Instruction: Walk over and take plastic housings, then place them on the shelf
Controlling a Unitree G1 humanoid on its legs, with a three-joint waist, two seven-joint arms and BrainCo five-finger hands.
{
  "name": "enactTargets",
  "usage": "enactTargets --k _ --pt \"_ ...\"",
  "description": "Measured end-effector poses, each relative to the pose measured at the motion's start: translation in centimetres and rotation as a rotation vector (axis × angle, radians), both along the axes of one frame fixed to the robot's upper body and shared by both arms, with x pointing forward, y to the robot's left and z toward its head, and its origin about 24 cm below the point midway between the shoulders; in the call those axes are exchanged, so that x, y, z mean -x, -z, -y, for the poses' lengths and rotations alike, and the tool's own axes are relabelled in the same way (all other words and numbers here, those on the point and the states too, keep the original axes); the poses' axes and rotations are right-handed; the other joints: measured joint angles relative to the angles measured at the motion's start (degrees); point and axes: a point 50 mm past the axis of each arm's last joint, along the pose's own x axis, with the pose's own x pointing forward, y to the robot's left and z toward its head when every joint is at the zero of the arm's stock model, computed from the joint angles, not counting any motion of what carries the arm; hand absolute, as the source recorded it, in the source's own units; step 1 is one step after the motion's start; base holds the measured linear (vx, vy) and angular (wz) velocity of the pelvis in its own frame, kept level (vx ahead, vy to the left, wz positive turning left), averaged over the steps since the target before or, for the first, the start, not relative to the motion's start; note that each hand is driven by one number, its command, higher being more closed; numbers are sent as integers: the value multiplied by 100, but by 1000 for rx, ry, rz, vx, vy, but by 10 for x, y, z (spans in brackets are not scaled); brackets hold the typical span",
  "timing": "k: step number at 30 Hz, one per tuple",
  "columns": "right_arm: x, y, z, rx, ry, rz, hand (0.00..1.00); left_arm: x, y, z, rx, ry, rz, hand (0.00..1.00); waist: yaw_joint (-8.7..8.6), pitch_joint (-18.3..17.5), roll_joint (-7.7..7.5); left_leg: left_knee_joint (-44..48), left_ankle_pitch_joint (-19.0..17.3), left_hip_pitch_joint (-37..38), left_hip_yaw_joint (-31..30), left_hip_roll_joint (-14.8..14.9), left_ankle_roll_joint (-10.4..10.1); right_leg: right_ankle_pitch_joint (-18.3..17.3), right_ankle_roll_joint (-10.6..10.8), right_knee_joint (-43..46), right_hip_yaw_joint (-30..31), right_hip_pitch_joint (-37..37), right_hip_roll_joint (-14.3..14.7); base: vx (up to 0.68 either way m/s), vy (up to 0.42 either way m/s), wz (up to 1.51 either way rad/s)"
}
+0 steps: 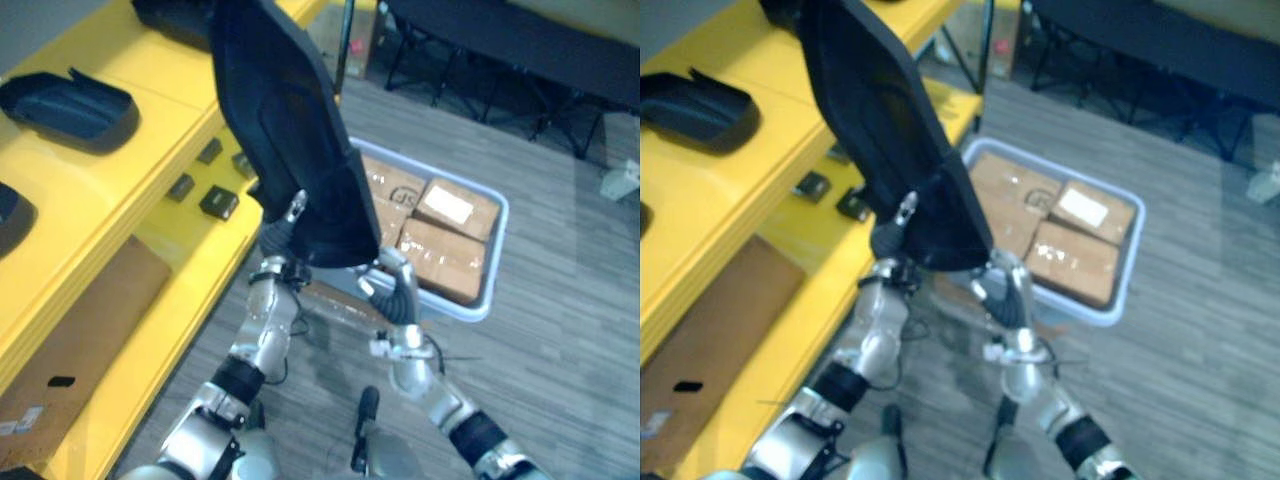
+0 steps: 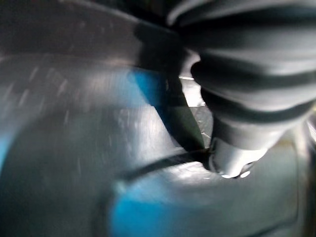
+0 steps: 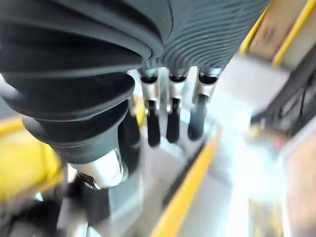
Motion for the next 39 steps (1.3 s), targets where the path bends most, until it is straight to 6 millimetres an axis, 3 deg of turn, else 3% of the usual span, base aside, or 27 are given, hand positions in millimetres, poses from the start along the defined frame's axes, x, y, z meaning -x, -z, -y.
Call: enactTargets --k 4,9,14,16,18,22,27,31,34,39 --pt "1 -12 -5 -138 -86 -89 0 6 3 0 -117 -127 21 100 0 -154 -11 -187 79 173 17 -14 -3 -34 17 0 -6 80 -18 0 0 0" --pt "-1 -36 1 -352 -210 -152 0 15 12 -15 -244 -377 -10 100 -15 -383 19 -525 237 396 96 -12 -42 -120 13 1 -56 111 30 3 -5 -3" --pt "-10 -84 37 -600 -248 -22 0 24 31 -39 -369 -610 -70 100 -36 -550 64 -603 252 544 190 4 -51 -118 9 2 -15 162 54 20 -5 -9" --pt "-10 -90 54 -655 -213 14 0 29 40 -47 -372 -658 -107 100 -44 -640 67 -680 253 605 246 3 -51 -121 11 1 24 155 62 17 -2 -10" --pt "-9 -80 68 -671 -133 -25 0 31 43 -55 -357 -709 -128 100 -64 -690 68 -691 252 622 274 1 -52 -122 11 1 36 150 63 16 -2 -8" --pt "5 -31 100 -699 115 -218 0 37 35 -86 -301 -891 -102 100 -199 -721 127 -735 250 693 343 2 -53 -136 13 0 89 151 73 3 -6 -8" --pt "26 14 132 -715 357 -365 0 52 23 -114 -211 -1029 -40 100 -332 -901 389 -774 237 715 500 10 -70 -140 11 -1 201 57 93 6 -10 -15" --pt "39 35 155 -718 511 -417 0 56 22 -130 -196 -1087 -40 100 -343 -988 530 -772 234 727 509 19 -73 -154 5 -3 206 62 103 0 0 0" --pt "55 56 177 -724 686 -464 0 75 23 -147 -209 -1094 -13 100 -333 -999 549 -772 227 746 519 29 -77 -208 -21 -42 205 78 110 0 0 0" --pt "63 55 189 -736 749 -417 0 93 23 -157 -186 -1035 5 100 -307 -1008 545 -773 194 760 511 22 -90 -218 -11 -50 200 99 102 0 0 0"
